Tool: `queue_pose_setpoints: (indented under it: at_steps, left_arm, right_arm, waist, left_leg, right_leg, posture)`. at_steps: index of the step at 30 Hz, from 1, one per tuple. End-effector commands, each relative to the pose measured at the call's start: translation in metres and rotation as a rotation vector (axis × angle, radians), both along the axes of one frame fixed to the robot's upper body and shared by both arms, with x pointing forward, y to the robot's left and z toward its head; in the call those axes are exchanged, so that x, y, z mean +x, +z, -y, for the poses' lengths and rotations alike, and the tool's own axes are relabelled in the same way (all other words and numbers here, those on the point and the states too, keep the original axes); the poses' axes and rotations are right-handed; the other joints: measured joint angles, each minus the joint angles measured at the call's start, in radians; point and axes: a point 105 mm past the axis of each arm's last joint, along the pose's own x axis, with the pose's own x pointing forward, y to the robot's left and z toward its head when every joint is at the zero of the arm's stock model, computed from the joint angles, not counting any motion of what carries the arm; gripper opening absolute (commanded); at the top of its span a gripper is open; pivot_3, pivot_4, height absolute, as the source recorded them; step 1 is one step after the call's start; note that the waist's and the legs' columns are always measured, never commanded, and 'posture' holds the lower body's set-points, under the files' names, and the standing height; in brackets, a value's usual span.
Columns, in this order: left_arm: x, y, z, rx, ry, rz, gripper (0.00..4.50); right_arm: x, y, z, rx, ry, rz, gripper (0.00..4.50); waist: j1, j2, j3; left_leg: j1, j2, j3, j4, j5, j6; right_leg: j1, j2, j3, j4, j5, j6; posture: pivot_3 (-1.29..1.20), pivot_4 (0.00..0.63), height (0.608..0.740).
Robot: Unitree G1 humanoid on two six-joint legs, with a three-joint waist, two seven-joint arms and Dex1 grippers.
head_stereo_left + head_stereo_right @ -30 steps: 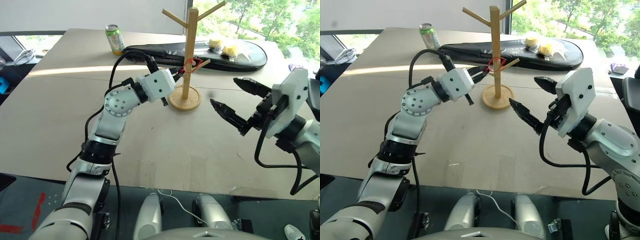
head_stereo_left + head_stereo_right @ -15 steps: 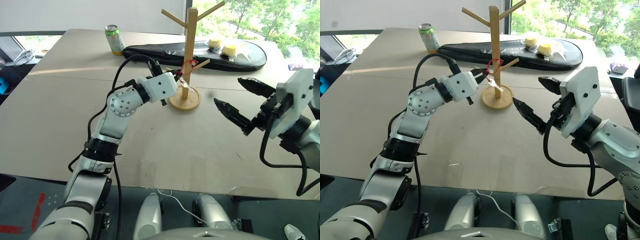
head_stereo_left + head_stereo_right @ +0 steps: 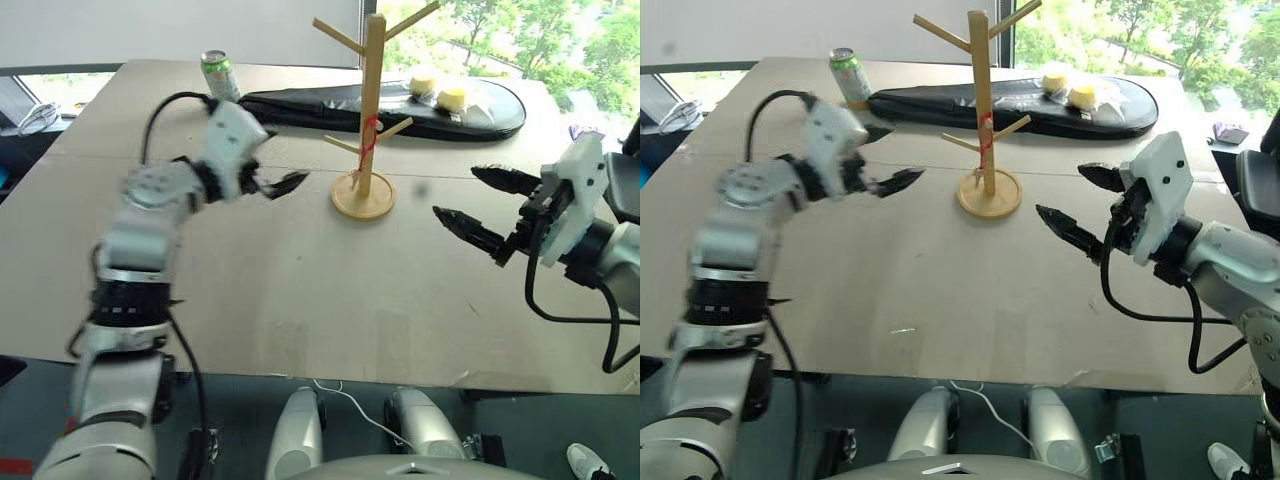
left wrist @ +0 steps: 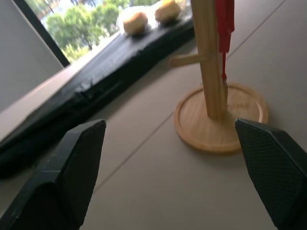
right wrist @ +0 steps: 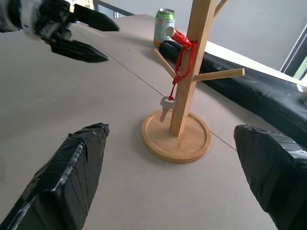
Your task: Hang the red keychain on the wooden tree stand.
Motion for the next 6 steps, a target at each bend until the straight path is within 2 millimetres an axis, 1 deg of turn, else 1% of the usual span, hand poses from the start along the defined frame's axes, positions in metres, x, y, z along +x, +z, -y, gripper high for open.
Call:
queue_pose_setpoints:
  at_steps: [1,4,6]
  left_arm:
    - [-0.029,0.016,-0.013,-0.049,-0.107,-0.113,4.45]
    - [-0.031,0.02,-0.032,-0.077,-0.074,-0.157,4.45]
    - [-0.03,0.024,-0.04,-0.098,-0.057,-0.157,4.45]
  right_arm:
    - [0.004,0.011,0.007,-0.035,0.047,0.019,4.5]
    - [0.009,0.012,0.013,-0.064,0.063,0.006,4.5]
    - [0.012,0.012,0.015,-0.071,0.072,0.002,4.5]
  waist:
    - [0.005,0.0,0.0]
    - [0.019,0.001,0.0]
    - [0.02,0.001,0.0]
  left_leg:
    - [0.0,0.0,0.0,-0.001,0.0,0.0]
    - [0.0,-0.001,0.0,-0.001,0.0,0.0]
    - [0.0,-0.001,0.0,0.0,0.0,0.0]
  right_leg:
    - [0.0,0.0,0.0,-0.001,0.0,0.0]
    - [0.0,-0.001,-0.001,-0.001,0.0,0.0]
    - [0.0,-0.002,-0.001,-0.001,0.0,0.0]
  posture:
    - [0.0,0.15,0.74]
    - [0.0,0.15,0.74]
    - [0.0,0.15,0.74]
